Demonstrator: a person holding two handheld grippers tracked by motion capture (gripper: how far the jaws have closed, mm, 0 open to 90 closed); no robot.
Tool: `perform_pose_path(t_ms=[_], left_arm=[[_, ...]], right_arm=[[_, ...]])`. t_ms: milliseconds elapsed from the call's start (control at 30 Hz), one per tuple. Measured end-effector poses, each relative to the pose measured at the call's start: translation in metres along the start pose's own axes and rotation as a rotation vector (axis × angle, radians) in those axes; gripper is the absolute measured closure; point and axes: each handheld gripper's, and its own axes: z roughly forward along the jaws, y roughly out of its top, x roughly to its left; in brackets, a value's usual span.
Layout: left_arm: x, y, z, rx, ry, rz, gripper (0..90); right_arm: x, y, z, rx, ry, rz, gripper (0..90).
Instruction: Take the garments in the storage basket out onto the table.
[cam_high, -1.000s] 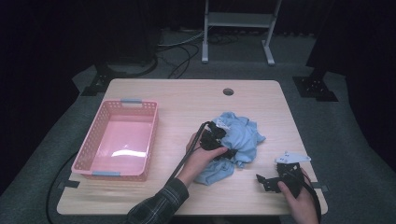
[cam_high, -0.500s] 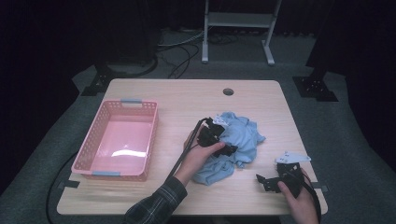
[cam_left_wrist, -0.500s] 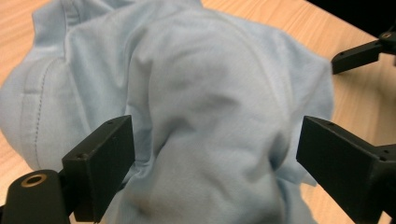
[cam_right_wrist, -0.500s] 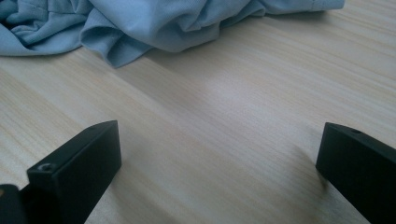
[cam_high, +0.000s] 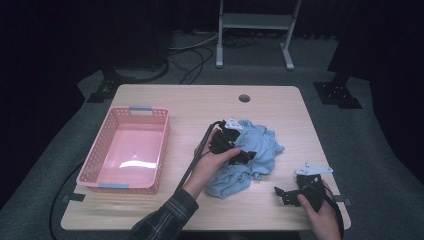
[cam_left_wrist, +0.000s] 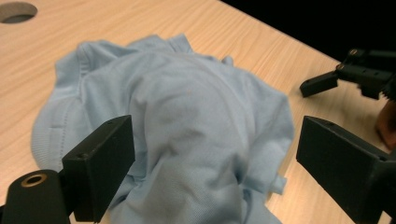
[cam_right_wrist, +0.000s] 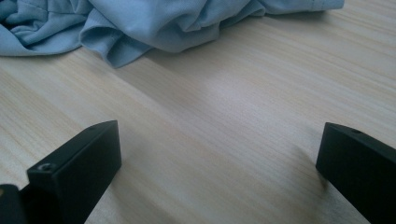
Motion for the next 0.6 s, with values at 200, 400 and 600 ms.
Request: perform_pose_path(t_ms=[200,400,600], left_arm=[[0.0,0.007,-0.016,-0.035,-0.009,0.0,11.0],[0.0,0.011,-0.03,-0.067,0.004,0.006,11.0],[0.001,0.014,-0.042,-0.09,0.009,0.008,11.0]], right_arm=[[0.0,0.0,0.0,0.0,0.0,0.001,0.0],[0.0,0.0,0.0,0.0,0.0,0.0,0.0],[0.0,0.0,0.0,0.0,0.0,0.001,0.0]])
